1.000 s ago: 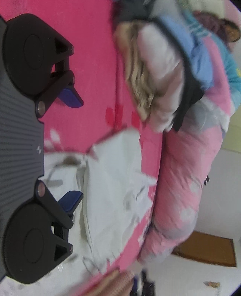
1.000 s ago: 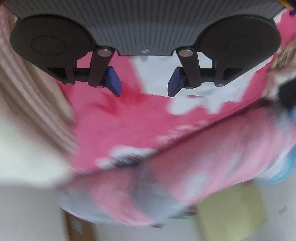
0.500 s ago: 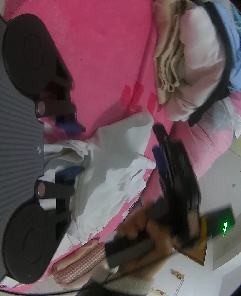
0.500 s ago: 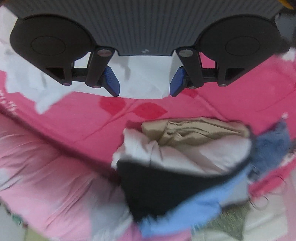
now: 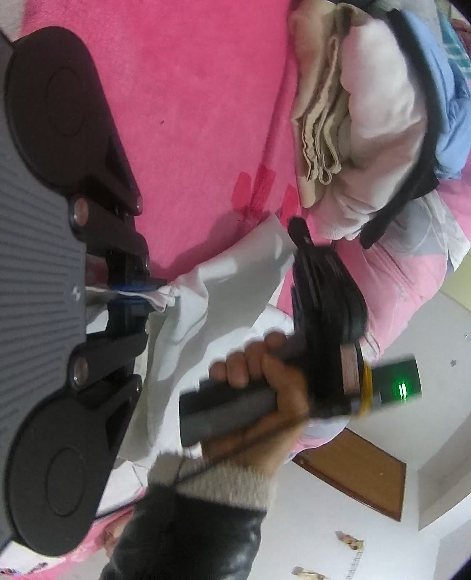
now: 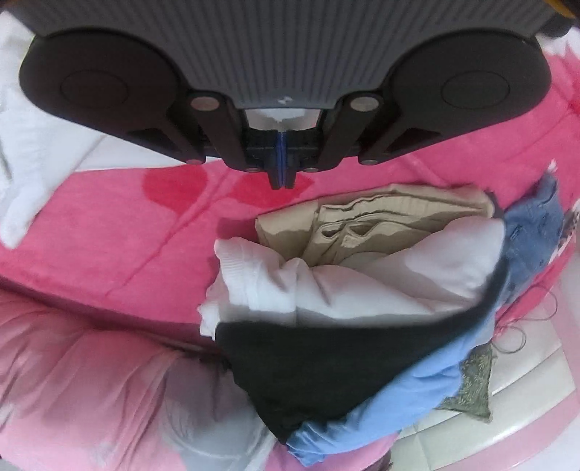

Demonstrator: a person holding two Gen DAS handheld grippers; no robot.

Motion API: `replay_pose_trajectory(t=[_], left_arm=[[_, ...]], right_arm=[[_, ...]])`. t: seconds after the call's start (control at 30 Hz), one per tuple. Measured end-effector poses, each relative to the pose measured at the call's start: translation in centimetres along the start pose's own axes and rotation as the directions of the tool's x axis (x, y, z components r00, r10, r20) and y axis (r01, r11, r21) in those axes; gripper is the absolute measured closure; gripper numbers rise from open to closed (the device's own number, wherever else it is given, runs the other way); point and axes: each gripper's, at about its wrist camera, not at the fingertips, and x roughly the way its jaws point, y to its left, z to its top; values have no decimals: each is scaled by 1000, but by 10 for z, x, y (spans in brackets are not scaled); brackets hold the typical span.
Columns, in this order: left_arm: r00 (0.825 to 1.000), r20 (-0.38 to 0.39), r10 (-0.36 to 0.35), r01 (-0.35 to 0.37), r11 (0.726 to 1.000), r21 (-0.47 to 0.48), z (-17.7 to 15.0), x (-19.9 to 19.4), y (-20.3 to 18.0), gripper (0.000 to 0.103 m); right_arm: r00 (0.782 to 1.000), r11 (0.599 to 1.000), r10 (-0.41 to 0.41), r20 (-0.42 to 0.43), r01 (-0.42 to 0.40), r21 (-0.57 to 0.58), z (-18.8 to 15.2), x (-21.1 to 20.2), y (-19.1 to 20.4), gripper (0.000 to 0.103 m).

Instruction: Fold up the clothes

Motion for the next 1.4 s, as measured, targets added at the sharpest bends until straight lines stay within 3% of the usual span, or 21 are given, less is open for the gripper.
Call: replay_pose_trajectory(t=[0.13, 0.43, 0.5, 0.57, 0.73, 0.8, 0.87, 1.0, 1.13, 1.2, 1.27, 1.33, 1.4], left_arm=[[1000, -14, 0, -1, 1000, -10, 1, 1, 3, 98], [1000, 6, 23, -23, 999, 37, -3, -6, -6, 98], [999, 23, 38, -40, 995, 90, -6, -9, -15, 98], [998, 32, 58, -62, 986, 152, -11, -11, -25, 98], [998, 21, 61, -64, 985, 163, -12, -11, -28, 98], [998, 16, 60, -62, 986, 157, -11, -10, -27, 98], [998, 13, 60, -61, 986, 153, -10, -10, -27, 98], [998, 1, 59, -58, 988, 145, -8, -10, -25, 97], [998, -5, 66, -64, 987, 148, -6, -9, -24, 96], [997, -13, 71, -69, 987, 145, -5, -9, -22, 95], [997, -20, 71, -68, 988, 138, -4, -8, -21, 93], [997, -22, 69, -66, 989, 132, -4, -8, -20, 93], [997, -24, 70, -66, 989, 132, -4, -8, -20, 93]], right_arm=[[999, 999, -49, 16, 48, 18, 5, 26, -4, 103], [999, 990, 34, -12, -35, -137, 8, -44, 12, 101], [991, 981, -4, -135, -22, -194, 1, -28, 19, 101], [976, 980, -86, -202, 47, -192, -9, 3, 18, 102], [986, 987, -155, -59, 153, -50, 3, 23, 14, 103], [984, 984, -175, -44, 173, -37, 10, 8, 16, 100], [990, 990, -139, -21, 138, -26, 12, -20, 18, 100], [995, 999, 10, -97, -13, -30, -1, -76, 24, 100], [985, 994, -41, -168, 23, -105, -40, -91, 38, 100], [972, 988, -115, -206, 90, -129, -66, -78, 40, 100], [975, 974, -171, -139, 146, -172, -84, -79, 47, 101], [975, 969, -215, -60, 205, -138, -85, -94, 53, 99], [982, 975, -187, 36, 190, -112, -88, -115, 61, 99]])
